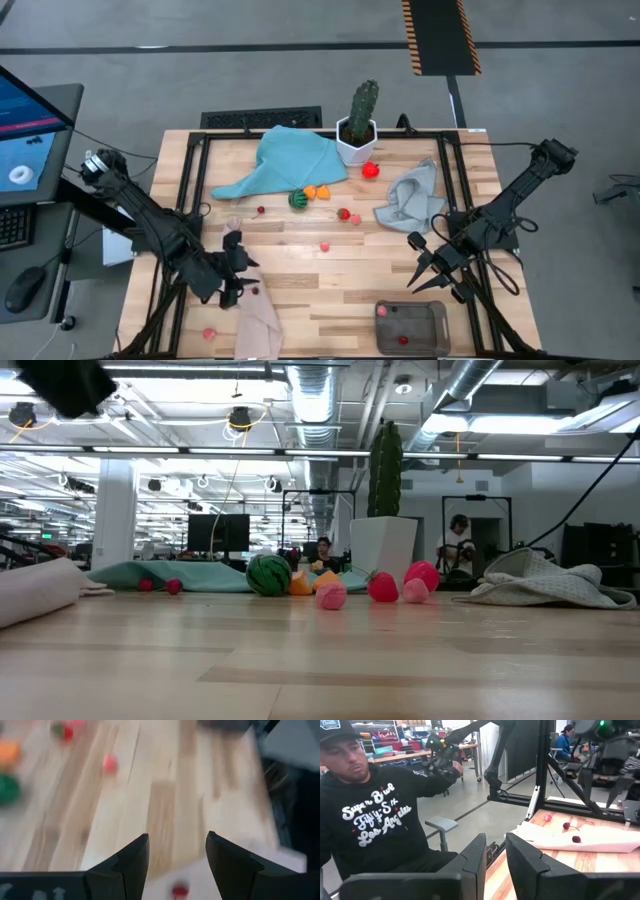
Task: Pick and placing Produce into tupperware
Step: Put the cherry into the black bin
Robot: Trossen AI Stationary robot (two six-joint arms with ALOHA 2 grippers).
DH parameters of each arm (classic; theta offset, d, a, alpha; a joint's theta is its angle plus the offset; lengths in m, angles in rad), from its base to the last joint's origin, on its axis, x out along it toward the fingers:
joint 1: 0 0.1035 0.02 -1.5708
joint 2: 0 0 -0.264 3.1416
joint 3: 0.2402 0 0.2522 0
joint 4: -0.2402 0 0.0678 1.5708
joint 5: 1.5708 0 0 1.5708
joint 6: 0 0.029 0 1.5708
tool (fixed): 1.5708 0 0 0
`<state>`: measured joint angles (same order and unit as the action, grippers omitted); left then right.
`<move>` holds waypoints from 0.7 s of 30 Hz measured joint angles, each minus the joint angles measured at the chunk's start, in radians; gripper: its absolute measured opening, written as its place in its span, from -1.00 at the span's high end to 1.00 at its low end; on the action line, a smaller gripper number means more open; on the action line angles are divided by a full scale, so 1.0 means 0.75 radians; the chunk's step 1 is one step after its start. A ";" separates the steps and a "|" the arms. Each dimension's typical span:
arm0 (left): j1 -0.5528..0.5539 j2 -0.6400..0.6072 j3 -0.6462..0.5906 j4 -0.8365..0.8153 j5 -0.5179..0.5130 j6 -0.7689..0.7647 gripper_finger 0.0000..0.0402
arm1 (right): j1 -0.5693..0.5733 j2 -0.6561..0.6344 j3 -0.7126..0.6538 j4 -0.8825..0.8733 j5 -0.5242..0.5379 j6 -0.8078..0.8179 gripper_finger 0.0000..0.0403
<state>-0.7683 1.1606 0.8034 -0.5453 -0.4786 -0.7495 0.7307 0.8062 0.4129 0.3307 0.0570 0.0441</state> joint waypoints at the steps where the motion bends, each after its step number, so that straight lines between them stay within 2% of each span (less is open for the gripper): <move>1: -0.008 0.002 -0.005 -0.025 0.004 -0.036 0.08 | 0.000 0.000 0.000 -0.001 0.000 0.000 0.52; 7: -0.044 0.005 -0.059 -0.050 0.043 -0.201 0.08 | 0.000 0.000 0.000 -0.006 0.001 0.000 0.52; 14: -0.116 0.006 -0.211 -0.043 0.128 -0.494 0.08 | 0.000 0.000 0.000 -0.011 0.001 0.000 0.52; 21: -0.159 0.006 -0.351 0.190 0.144 -0.565 0.08 | 0.000 0.000 0.000 -0.011 0.006 0.000 0.52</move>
<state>-0.8878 1.1648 0.5402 -0.4030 -0.3706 -1.1735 0.7307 0.8062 0.4129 0.3222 0.0616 0.0439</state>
